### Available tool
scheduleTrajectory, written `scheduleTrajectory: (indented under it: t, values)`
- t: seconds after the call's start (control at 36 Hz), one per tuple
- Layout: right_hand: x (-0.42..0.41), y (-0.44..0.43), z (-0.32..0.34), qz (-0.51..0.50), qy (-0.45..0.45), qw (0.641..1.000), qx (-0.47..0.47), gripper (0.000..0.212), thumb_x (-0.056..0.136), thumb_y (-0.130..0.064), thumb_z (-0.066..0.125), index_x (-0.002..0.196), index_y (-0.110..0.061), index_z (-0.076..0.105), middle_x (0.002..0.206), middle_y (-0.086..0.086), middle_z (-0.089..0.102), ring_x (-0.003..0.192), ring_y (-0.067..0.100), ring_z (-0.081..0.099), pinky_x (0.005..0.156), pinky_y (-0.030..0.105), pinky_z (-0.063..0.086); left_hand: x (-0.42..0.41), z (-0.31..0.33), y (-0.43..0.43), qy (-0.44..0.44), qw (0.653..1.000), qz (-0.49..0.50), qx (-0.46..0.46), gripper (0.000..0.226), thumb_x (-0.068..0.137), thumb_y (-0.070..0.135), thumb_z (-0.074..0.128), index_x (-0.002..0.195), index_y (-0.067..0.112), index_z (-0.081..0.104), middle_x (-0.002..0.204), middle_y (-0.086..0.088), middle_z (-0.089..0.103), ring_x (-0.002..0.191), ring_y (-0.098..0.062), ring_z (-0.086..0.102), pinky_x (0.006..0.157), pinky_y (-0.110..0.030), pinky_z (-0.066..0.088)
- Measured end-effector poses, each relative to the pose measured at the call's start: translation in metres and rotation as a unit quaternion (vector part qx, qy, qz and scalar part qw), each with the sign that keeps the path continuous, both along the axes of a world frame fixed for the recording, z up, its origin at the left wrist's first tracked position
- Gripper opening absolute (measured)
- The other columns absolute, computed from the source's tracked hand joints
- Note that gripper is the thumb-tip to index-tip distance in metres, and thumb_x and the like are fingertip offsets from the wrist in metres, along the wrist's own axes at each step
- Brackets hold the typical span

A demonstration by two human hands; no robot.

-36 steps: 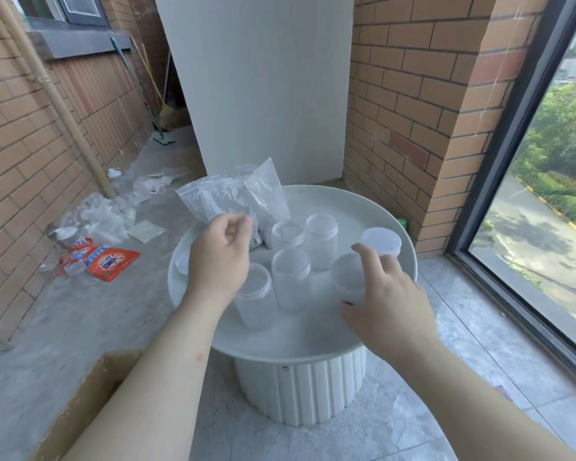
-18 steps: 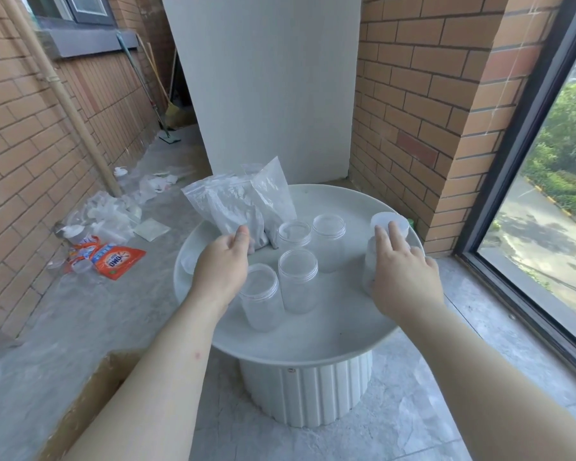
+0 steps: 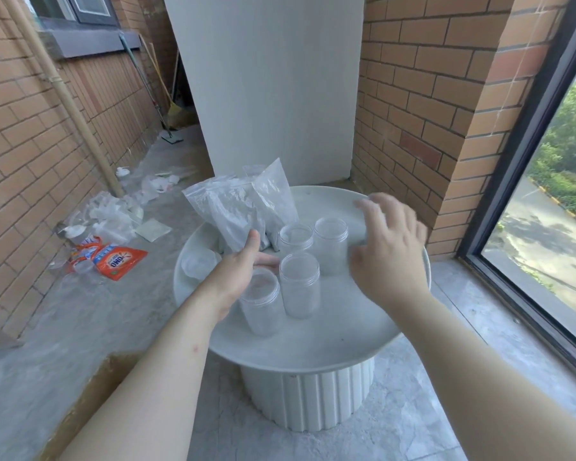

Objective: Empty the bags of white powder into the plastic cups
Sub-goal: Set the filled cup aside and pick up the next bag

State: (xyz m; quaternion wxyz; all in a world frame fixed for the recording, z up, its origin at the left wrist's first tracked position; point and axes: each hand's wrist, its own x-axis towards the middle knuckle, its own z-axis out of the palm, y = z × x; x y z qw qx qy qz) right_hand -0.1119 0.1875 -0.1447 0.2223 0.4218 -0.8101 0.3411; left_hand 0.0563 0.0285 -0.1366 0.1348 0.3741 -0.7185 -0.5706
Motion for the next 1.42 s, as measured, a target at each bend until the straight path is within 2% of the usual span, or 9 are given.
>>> scheduleTrajectory:
  t: [0.08,0.25,0.39,0.64,0.86,0.94,1.14,1.28,1.42]
  values:
    - [0.020,-0.003,0.000,0.132,-0.161,0.978,-0.014,0.039,0.088,-0.004,0.047,0.122,-0.019,0.059,0.111,-0.002,0.066,0.099,0.022,0.060,0.082,0.035,0.045,-0.003,0.000,0.004,0.012,0.998,-0.011,0.054,0.074,0.098,0.068,0.023,0.093,0.024,0.081,0.102,-0.001,0.077,0.106,-0.020,0.069,0.106,-0.042,0.046]
    - [0.034,-0.001,-0.002,0.064,-0.420,0.905,-0.029,0.026,0.099,-0.022,0.041,0.109,-0.024,0.065,0.097,-0.009,0.070,0.090,0.011,0.063,0.070,0.018,0.046,-0.017,-0.006,0.023,0.012,0.997,-0.017,0.069,0.079,0.098,0.068,0.022,0.092,0.016,0.081,0.094,-0.005,0.078,0.099,-0.020,0.071,0.103,-0.041,0.049]
    - [0.035,0.003,-0.006,0.005,-0.513,0.857,-0.048,0.032,0.102,-0.035,0.040,0.102,-0.013,0.063,0.094,-0.003,0.066,0.081,0.013,0.058,0.086,0.050,0.057,-0.024,-0.012,0.039,0.033,0.994,0.005,0.102,0.082,0.098,0.069,0.019,0.093,0.015,0.081,0.096,-0.005,0.078,0.102,-0.022,0.070,0.103,-0.042,0.049]
    - [0.031,0.010,-0.004,-0.013,-0.475,0.879,-0.030,0.051,0.105,-0.046,0.030,0.101,-0.011,0.067,0.090,-0.001,0.069,0.083,0.014,0.062,0.076,0.036,0.046,-0.031,-0.010,0.047,0.061,0.982,0.009,0.180,0.089,0.096,0.072,0.019,0.105,0.004,0.075,0.101,-0.014,0.076,0.103,-0.029,0.070,0.097,-0.040,0.050]
    - [0.025,0.011,0.004,-0.001,-0.431,0.901,-0.045,0.046,0.106,-0.049,0.028,0.097,-0.023,0.065,0.097,-0.011,0.068,0.088,0.005,0.057,0.076,0.033,0.038,-0.024,0.002,0.011,0.106,0.979,0.175,0.021,0.068,0.104,0.053,0.028,0.100,0.003,0.072,0.094,-0.010,0.076,0.082,-0.020,0.072,0.064,-0.022,0.047]
    - [0.023,0.011,0.005,0.000,-0.436,0.899,-0.045,0.046,0.106,-0.049,0.028,0.101,-0.024,0.065,0.101,-0.011,0.068,0.094,0.011,0.059,0.078,0.033,0.039,-0.019,0.002,0.001,0.086,0.977,0.195,0.030,0.059,0.104,0.051,0.033,0.098,0.007,0.072,0.097,-0.010,0.076,0.080,-0.021,0.070,0.070,-0.029,0.049]
    - [0.020,0.013,0.005,0.000,-0.456,0.890,-0.026,0.057,0.104,-0.057,0.026,0.094,-0.017,0.066,0.093,-0.006,0.070,0.090,0.011,0.061,0.076,0.034,0.043,-0.014,0.007,0.025,-0.009,0.995,0.086,0.039,0.065,0.104,0.055,0.028,0.095,0.008,0.072,0.094,-0.008,0.077,0.079,-0.023,0.069,0.083,-0.038,0.051]
    - [0.016,0.017,0.007,-0.007,-0.466,0.885,0.005,0.070,0.104,-0.060,0.020,0.096,-0.007,0.065,0.096,0.005,0.071,0.091,0.027,0.064,0.086,0.039,0.047,0.000,0.018,0.032,-0.094,0.993,0.028,-0.067,0.069,0.098,0.068,0.025,0.098,0.016,0.071,0.093,0.002,0.076,0.067,-0.019,0.064,0.057,-0.029,0.038]
    - [0.016,0.020,0.009,-0.018,-0.487,0.873,0.033,0.065,0.102,-0.063,0.016,0.096,-0.018,0.062,0.090,0.000,0.068,0.051,0.021,0.065,0.064,0.034,0.044,0.010,0.023,0.036,-0.113,0.991,-0.064,0.021,0.084,0.086,0.081,0.024,0.103,0.014,0.072,0.094,0.005,0.077,0.061,-0.021,0.064,0.053,-0.028,0.034]
